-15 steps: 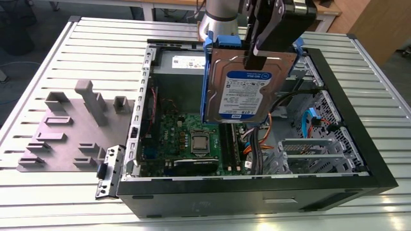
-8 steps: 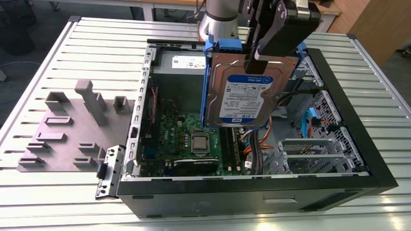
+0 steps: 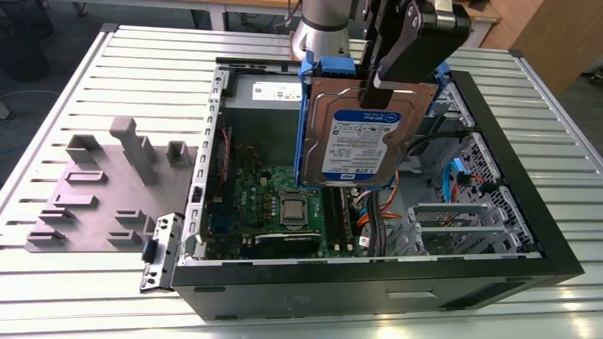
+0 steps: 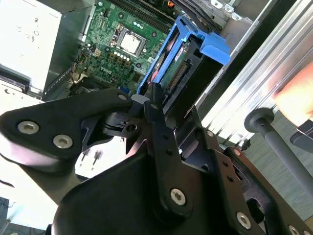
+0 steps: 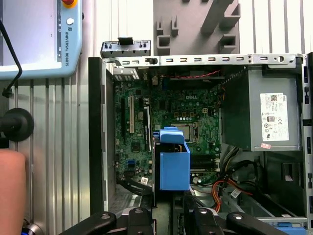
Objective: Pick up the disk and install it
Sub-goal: 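Pick up the disk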
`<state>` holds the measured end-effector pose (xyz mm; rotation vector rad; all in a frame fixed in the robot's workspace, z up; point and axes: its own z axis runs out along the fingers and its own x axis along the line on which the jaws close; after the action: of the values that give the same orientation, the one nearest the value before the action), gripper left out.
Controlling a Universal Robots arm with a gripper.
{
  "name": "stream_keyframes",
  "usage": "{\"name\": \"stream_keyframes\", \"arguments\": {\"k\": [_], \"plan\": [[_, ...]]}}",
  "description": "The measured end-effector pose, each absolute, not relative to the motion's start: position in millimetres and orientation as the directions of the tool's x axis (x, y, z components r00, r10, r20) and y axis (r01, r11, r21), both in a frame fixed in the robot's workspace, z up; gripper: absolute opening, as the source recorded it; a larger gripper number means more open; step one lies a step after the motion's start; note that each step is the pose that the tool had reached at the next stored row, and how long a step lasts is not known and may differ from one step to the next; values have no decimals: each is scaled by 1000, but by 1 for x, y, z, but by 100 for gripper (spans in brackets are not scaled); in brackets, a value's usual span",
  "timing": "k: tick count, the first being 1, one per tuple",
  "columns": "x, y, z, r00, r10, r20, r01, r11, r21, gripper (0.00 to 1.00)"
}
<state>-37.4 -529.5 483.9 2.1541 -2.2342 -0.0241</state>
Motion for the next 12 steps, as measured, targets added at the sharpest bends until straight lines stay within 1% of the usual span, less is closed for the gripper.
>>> {"name": "stream_keyframes", "arguments": {"k": [3, 7, 12], "plan": [[-37, -530, 484, -36, -999, 14, -999, 37, 38, 35], [-37, -530, 484, -36, -999, -4, -999, 36, 38, 35], [-37, -530, 484, -36, -999, -13, -999, 36, 39, 35]]}}
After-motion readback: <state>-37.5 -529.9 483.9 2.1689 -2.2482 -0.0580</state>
